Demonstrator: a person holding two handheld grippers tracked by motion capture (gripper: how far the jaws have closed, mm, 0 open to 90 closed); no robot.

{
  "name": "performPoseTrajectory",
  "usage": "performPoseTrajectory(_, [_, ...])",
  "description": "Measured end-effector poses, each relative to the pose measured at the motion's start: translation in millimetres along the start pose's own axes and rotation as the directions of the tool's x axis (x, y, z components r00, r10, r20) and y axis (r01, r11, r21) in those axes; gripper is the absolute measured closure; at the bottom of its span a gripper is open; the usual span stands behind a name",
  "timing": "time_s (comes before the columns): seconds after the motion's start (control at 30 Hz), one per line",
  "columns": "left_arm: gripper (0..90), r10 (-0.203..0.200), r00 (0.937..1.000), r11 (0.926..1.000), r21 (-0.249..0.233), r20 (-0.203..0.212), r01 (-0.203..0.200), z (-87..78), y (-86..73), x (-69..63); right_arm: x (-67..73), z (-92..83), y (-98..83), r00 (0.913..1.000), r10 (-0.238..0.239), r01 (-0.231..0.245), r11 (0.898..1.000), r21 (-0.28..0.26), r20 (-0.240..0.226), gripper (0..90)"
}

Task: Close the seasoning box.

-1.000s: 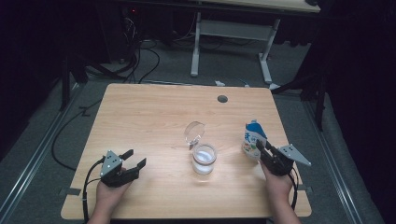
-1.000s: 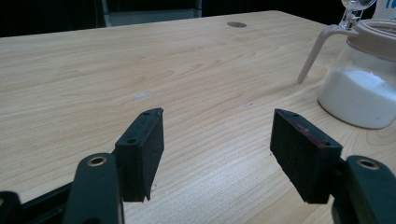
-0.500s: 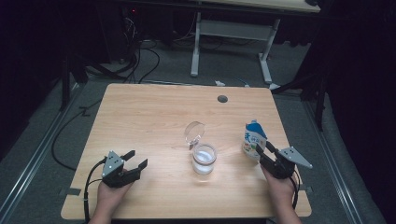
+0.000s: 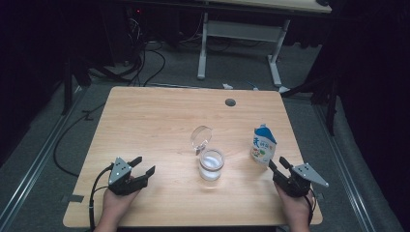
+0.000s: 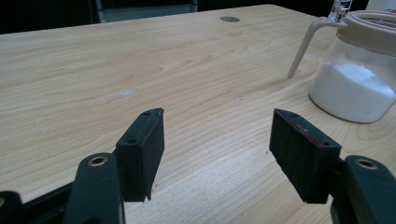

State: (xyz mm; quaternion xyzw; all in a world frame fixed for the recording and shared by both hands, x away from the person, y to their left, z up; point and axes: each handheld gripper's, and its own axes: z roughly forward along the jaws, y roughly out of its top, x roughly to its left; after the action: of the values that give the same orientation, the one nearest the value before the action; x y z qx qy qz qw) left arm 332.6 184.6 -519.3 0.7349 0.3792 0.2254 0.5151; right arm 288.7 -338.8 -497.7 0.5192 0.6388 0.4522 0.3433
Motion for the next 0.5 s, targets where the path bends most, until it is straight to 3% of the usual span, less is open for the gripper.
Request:
performPoseTrajectory(0.27, [35.9, 0.003, 1.0000, 1.0000, 0.006, 0.001, -0.003, 1.4, -0.8, -2.0, 10.6, -9.9, -6.4, 0.9998, -0.018, 0.018, 1.000, 0.000, -0.008, 53.1])
performPoseTrajectory(0.5, [37.5, -0.003, 1.0000, 0.9999, 0.017, -0.007, 0.003, 2.1, -0.3, -2.6, 22.6, -8.6, -9.3, 0.9983, -0.039, 0.040, 0.999, 0.016, -0.043, 53.5])
